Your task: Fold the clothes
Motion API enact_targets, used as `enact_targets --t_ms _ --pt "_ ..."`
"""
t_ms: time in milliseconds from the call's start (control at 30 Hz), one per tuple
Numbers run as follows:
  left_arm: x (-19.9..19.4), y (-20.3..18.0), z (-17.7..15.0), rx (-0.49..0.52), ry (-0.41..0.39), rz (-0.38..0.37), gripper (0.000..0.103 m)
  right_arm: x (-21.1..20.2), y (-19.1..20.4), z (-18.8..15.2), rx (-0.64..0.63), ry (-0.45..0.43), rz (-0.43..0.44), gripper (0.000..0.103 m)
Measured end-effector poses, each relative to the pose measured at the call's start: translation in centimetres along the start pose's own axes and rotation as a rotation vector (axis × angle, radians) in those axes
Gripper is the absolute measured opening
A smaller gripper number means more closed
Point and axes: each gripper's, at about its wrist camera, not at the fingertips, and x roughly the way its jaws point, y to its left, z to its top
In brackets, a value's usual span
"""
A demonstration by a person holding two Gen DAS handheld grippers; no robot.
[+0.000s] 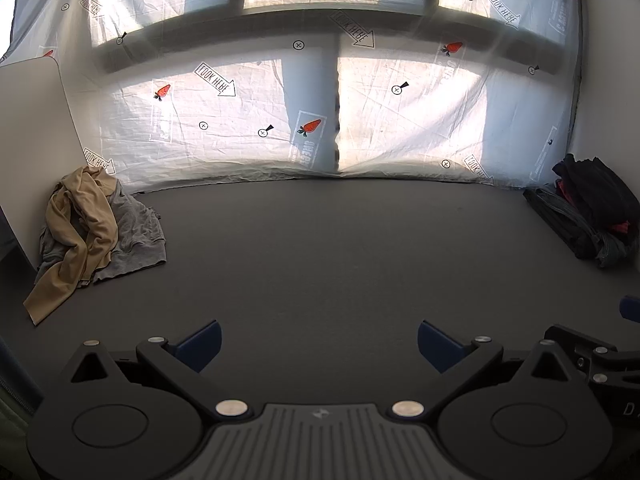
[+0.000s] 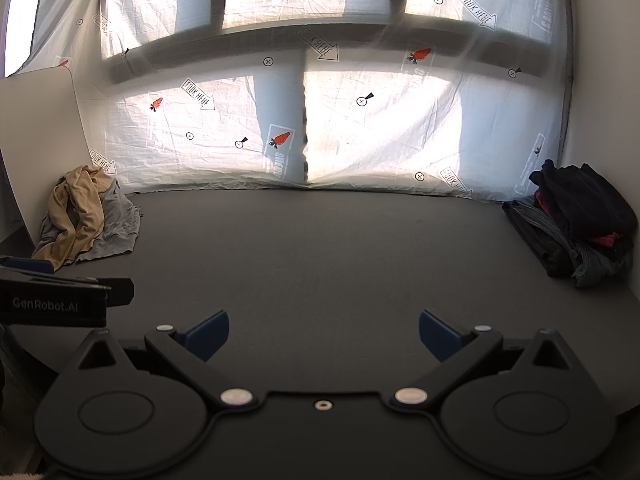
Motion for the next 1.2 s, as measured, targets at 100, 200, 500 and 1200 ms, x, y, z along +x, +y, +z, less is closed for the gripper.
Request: enact_targets --t_ms 100,200,500,1200 --pt "0.04 -0.03 0.07 0.004 -0.002 0.000 0.103 0.11 0.01 -0.05 0.001 -0.001 0.001 0.103" --pt "0.08 -0.12 0.15 0.005 -0.002 0.002 0.103 0.17 0.01 -0.12 0.001 -0.002 0.004 0.103" --pt "0.19 0.35 0.00 -0.004 0.001 -0.001 0.103 0.16 -0.09 -0.24 -0.005 -0.002 0.006 0.103" --pt "0.29 0.58 0.14 0.003 0.004 -0.010 0.103 0.21 -0.12 0.01 0.000 -0.002 -0.001 0.103"
